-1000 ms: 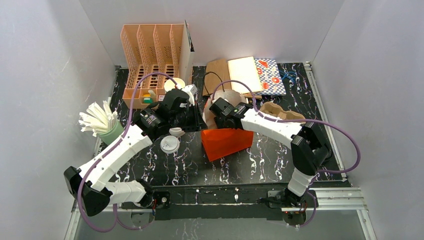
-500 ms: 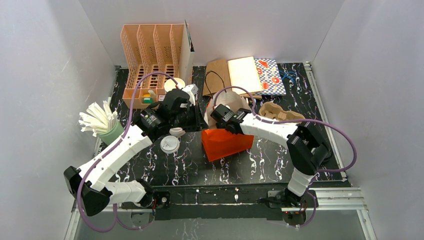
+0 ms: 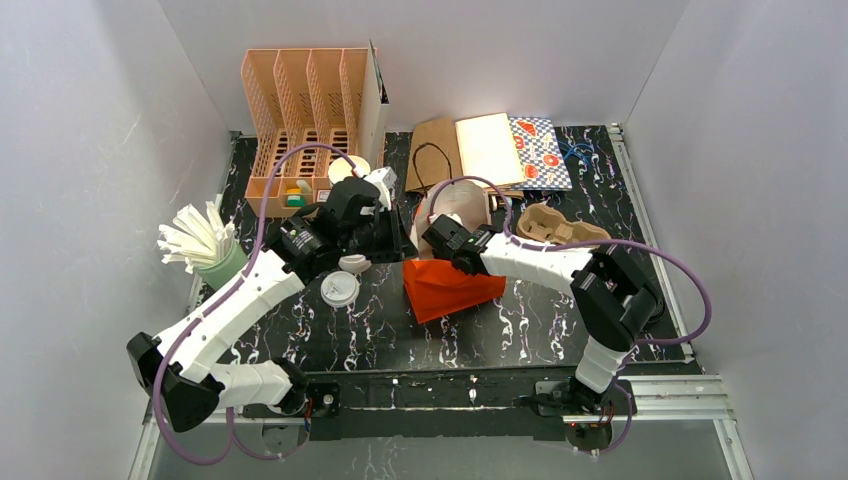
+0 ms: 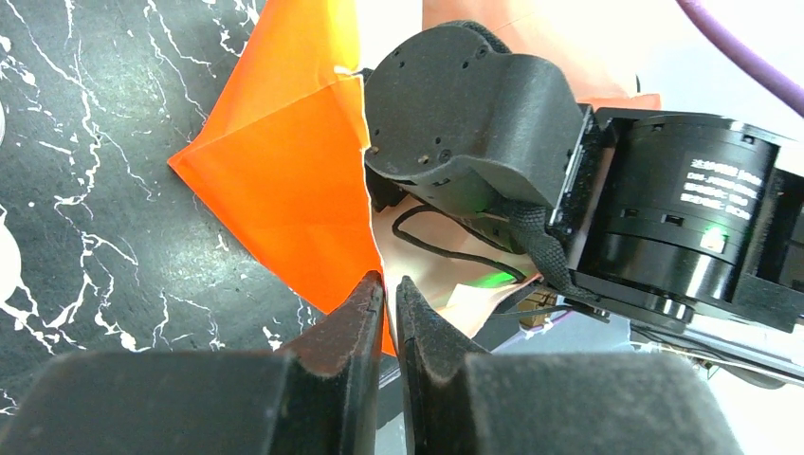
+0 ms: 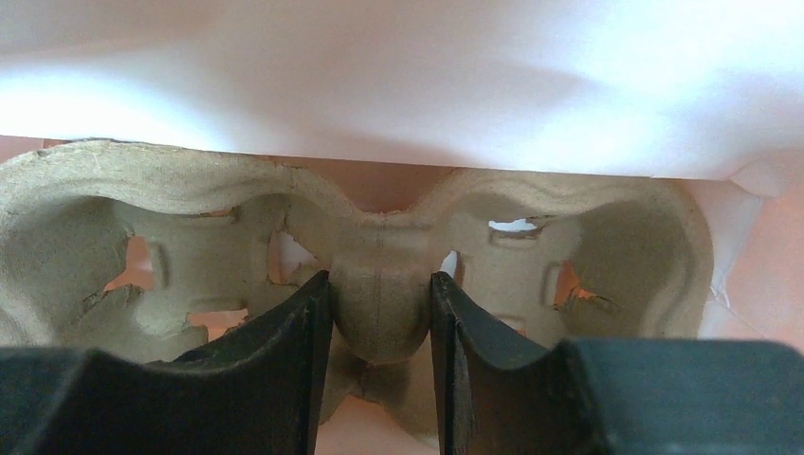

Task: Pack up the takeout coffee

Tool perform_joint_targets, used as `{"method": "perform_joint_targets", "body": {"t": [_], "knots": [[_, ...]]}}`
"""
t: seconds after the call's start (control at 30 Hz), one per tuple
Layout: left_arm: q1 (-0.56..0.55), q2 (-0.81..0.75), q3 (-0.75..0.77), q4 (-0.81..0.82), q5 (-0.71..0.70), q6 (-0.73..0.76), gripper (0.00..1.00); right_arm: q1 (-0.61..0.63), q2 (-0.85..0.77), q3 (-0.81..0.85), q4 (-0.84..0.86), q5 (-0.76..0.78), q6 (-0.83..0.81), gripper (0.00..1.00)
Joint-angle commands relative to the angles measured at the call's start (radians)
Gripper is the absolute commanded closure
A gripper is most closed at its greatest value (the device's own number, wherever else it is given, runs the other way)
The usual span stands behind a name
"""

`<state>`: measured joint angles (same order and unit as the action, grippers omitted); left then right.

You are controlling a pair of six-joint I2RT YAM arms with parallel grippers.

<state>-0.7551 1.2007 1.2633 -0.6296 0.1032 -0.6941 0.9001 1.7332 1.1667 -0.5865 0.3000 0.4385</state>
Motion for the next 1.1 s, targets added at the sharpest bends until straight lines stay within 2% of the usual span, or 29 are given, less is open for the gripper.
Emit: {"method": "perform_joint_targets", "body": {"t": [0.0,0.13,0.33,0.47,0.63,0.7,0.9,1.03,1.07], "knots": [[-0.005,-0.027,0.061,-0.026,0.009,0.005,0.90,-0.009,-0.005,-0.012,-0.045,0.018,-0.003,0.58],[-0.004,-0.018,0.063,-0.046,-0.009,0.023,0.90,-0.009,-0.095,0.041,-0.081,-0.024,-0.018,0.48],[-0.006,-0.003,0.026,-0.027,0.010,0.032,0.90,-0.010,-0.172,0.106,-0.122,-0.051,-0.028,0.30],[-0.009,-0.002,0.023,-0.022,0.009,0.031,0.90,-0.010,-0.190,0.126,-0.127,-0.064,-0.027,0.03],[-0.013,-0.004,0.023,-0.022,0.006,0.031,0.90,-0.010,-0.204,0.171,-0.147,-0.062,-0.027,0.02],[-0.015,-0.003,0.023,-0.022,0.006,0.030,0.90,-0.010,-0.208,0.184,-0.145,-0.079,-0.027,0.12],[-0.019,0.000,0.026,-0.024,0.002,0.032,0.90,-0.011,-0.182,0.178,-0.135,-0.171,-0.041,0.69],[-0.021,0.005,0.039,-0.032,-0.006,0.040,0.90,-0.012,-0.174,0.141,-0.111,-0.190,-0.062,0.97],[-0.021,0.008,0.044,-0.037,-0.008,0.043,0.90,-0.012,-0.173,0.135,-0.107,-0.194,-0.066,0.99]]}}
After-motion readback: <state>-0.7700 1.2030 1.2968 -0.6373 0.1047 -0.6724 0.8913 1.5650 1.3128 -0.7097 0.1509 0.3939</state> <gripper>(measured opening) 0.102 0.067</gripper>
